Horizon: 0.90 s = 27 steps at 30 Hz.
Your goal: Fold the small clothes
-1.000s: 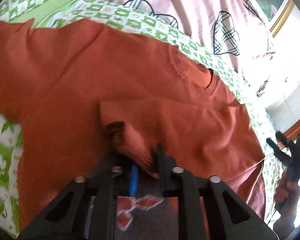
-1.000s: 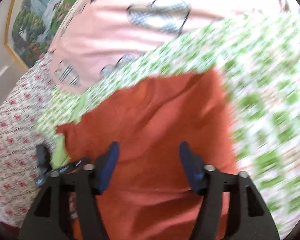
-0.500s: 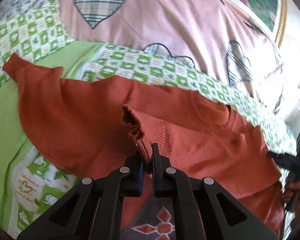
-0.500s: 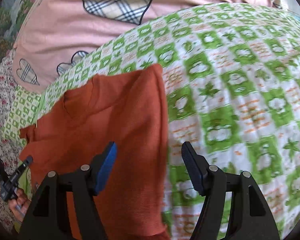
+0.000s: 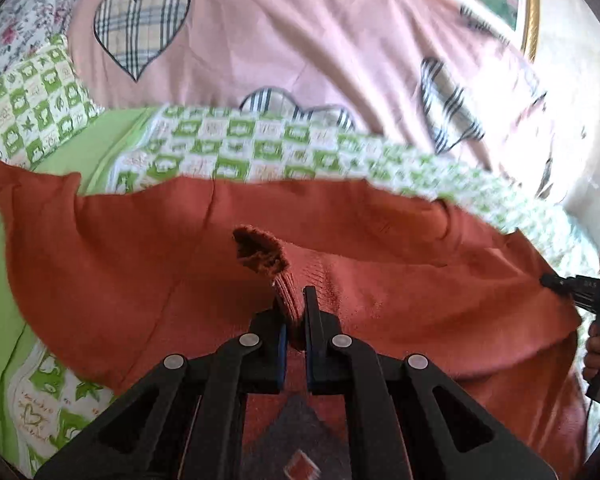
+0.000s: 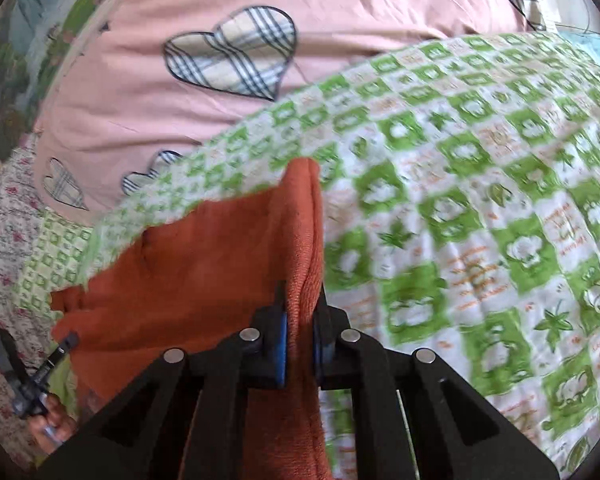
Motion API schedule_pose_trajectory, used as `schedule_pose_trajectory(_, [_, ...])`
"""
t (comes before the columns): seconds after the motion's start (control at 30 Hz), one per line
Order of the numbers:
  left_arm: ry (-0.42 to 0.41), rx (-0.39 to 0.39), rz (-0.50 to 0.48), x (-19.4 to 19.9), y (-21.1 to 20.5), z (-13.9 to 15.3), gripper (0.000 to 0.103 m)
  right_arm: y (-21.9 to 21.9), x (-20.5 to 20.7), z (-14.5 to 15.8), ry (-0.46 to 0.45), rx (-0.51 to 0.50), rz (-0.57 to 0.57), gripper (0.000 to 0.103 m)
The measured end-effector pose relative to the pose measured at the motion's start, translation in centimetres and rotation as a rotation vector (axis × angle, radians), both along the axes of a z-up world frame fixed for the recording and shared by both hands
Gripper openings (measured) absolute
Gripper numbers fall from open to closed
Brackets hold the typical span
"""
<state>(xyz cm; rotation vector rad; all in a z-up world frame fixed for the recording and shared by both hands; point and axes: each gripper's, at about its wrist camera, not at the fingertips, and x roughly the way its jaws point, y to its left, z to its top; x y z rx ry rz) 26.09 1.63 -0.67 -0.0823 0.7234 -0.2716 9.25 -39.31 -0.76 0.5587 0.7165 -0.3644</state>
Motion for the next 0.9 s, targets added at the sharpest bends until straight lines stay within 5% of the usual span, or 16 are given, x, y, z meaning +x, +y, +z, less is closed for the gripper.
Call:
schedule_pose_trajectory(0.13, [0.047, -0.031, 0.011, 0.0, 1.4, -1.1, 0.006, 0.1, 0.5, -2.3, 0.060, 0.014, 0.009, 0.011])
schedule_pose_trajectory(0.2, [0.080, -0.053, 0.007, -0.2, 2.1, -1.6, 0.016, 0.0, 0.3, -2.1, 0.057, 0.018, 0.009, 0.012])
schedule_pose_trajectory(0.33, [0.128, -0.094, 0.020, 0.0, 3.4, -2.3, 0.018, 0.7, -1.1, -0.8, 0.059, -0.002, -0.006, 0.027])
schedule_pose_trajectory(0.47, [0.130, -0.095, 0.031, 0.2, 3.4, -2.7, 0.017, 3.2, -5.0, 0.8, 0.005, 0.008, 0.016, 0.057])
schedule_pose_trajectory(0.67, [0.147, -0.075, 0.066, 0.3, 3.5, -3.0, 0.016, 7.6, -6.5, -0.1, 0.158, -0.136, 0.116, 0.058])
schedule_pose_trajectory(0.9, [0.145, -0.023, 0.071, 0.2, 2.9, -3.2, 0.015, 5.9, -5.5, -0.7, 0.246, -0.318, -0.051, 0.057])
